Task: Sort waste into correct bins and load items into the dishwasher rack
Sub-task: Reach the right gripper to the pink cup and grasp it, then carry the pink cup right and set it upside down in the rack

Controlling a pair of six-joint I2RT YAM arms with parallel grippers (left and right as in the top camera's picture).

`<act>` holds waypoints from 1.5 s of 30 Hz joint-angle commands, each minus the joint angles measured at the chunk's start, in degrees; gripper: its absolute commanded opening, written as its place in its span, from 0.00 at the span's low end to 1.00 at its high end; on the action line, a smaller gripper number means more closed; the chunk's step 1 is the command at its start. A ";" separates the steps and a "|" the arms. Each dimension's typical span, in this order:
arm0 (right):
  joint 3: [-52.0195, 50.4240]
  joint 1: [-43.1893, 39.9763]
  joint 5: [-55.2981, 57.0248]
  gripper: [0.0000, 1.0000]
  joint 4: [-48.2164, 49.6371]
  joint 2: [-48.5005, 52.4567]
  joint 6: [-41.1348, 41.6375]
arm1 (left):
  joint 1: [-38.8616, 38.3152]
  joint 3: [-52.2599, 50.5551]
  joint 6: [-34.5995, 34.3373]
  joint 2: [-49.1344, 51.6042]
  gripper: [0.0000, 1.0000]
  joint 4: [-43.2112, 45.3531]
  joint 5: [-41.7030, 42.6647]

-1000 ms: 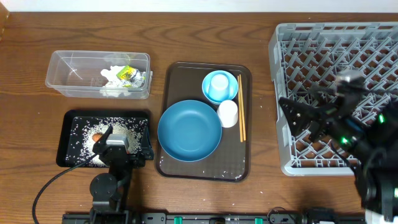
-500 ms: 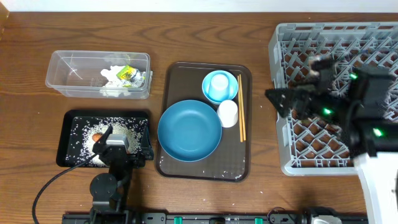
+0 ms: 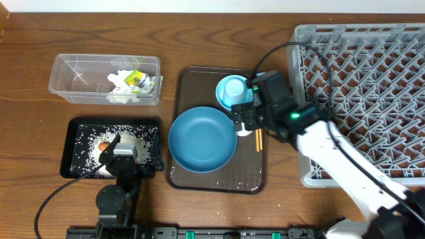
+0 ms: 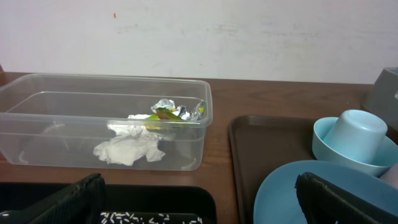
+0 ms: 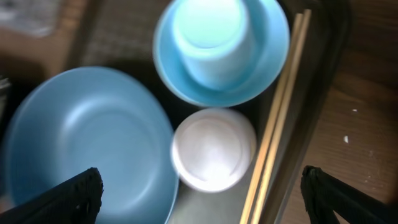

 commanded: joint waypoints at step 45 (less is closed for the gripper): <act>15.67 -7.50 18.51 0.47 -12.66 -7.89 -1.14 | 0.33 -1.60 0.37 -0.35 0.99 -0.87 -0.26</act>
